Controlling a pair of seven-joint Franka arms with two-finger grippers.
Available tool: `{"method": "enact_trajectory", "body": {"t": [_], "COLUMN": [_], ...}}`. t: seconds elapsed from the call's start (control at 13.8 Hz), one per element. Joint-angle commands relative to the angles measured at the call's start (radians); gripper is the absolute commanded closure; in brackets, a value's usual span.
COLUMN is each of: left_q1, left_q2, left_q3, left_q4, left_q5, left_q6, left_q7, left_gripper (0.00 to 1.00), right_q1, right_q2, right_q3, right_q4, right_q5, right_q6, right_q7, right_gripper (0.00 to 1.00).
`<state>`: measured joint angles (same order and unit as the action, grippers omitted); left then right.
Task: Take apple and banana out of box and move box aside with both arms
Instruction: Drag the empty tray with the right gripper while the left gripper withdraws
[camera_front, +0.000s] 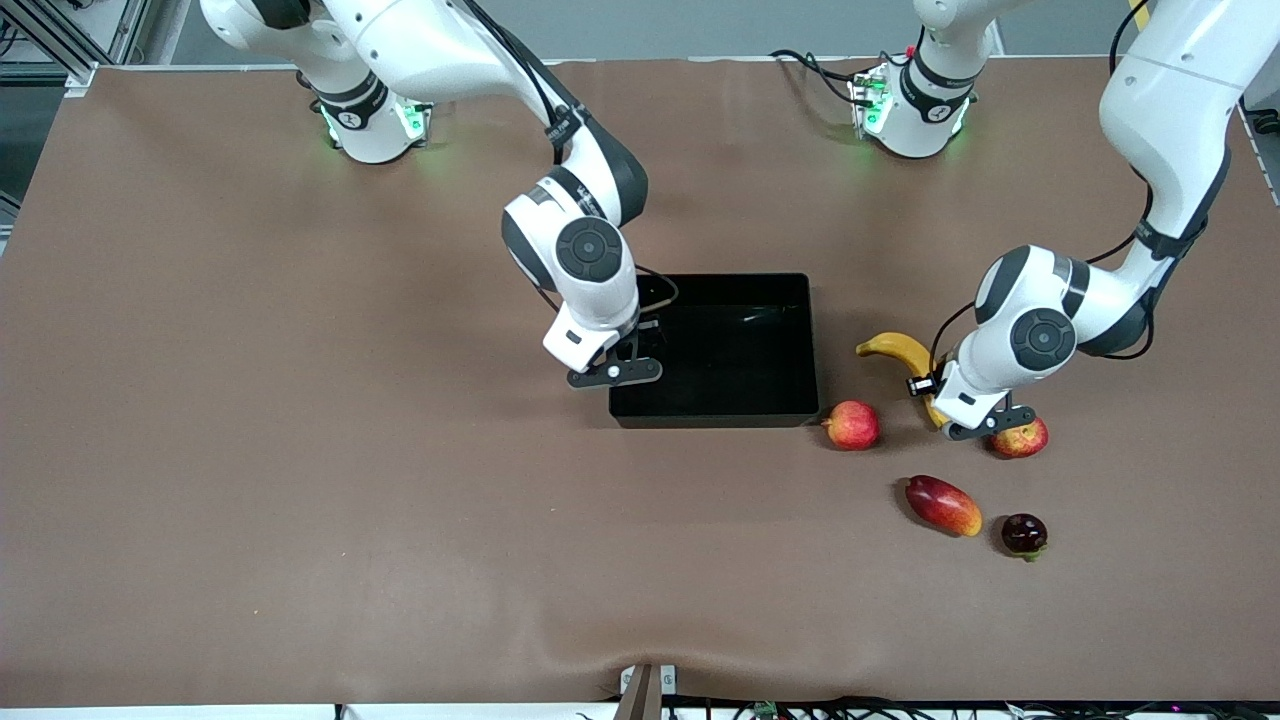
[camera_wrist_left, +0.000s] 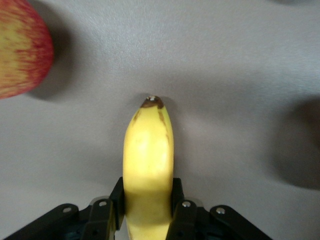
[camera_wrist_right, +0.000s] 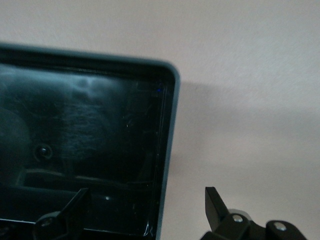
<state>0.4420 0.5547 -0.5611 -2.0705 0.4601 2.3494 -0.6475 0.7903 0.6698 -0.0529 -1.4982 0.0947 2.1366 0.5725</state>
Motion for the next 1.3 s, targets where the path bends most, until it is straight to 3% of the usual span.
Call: {"method": "enact_trajectory", "body": {"t": [0.0, 0.07, 0.14, 0.22, 0.29, 0.36, 0.65, 1.01, 1.23], "left_q1": [0.026, 0.027, 0.027, 0.027, 0.027, 0.029, 0.024, 0.023, 0.026], "left_q2": [0.017, 0.008, -0.005, -0.018, -0.033, -0.048, -0.081, -0.082, -0.123], "left_q3": [-0.006, -0.006, -0.006, -0.006, -0.008, -0.008, -0.020, -0.109, -0.161], "left_q4": [0.000, 0.001, 0.004, 0.010, 0.021, 0.036, 0.241, 0.547, 0.616], "left_q5": [0.037, 0.037, 0.037, 0.037, 0.037, 0.035, 0.018, 0.020, 0.022], "left_q6": [0.033, 0.031, 0.021, 0.019, 0.014, -0.001, -0.264, -0.579, -0.677], "left_q7": [0.002, 0.000, 0.000, -0.006, -0.003, -0.001, 0.005, 0.008, 0.020], "left_gripper": [0.53, 0.01, 0.00, 0.00, 0.00, 0.00, 0.00, 0.00, 0.00], "right_q1": [0.035, 0.040, 0.040, 0.040, 0.038, 0.037, 0.024, -0.020, -0.052], "right_q2": [0.028, 0.036, 0.043, 0.045, 0.045, 0.045, 0.028, -0.103, -0.206], "right_q3": [-0.012, -0.012, -0.013, -0.015, -0.016, -0.016, -0.018, -0.036, -0.099], "right_q4": [-0.005, -0.008, -0.008, -0.008, -0.008, -0.008, -0.007, -0.008, -0.008], "right_q5": [-0.006, -0.006, -0.007, -0.010, -0.015, -0.015, -0.015, -0.016, -0.019], "right_q6": [0.011, 0.023, 0.026, 0.026, 0.026, 0.026, 0.020, -0.018, -0.107], "right_q7": [0.023, 0.023, 0.021, 0.021, 0.023, 0.023, 0.023, 0.007, 0.004], "right_gripper": [0.00, 0.00, 0.00, 0.33, 0.77, 1.00, 1.00, 1.00, 1.00]}}
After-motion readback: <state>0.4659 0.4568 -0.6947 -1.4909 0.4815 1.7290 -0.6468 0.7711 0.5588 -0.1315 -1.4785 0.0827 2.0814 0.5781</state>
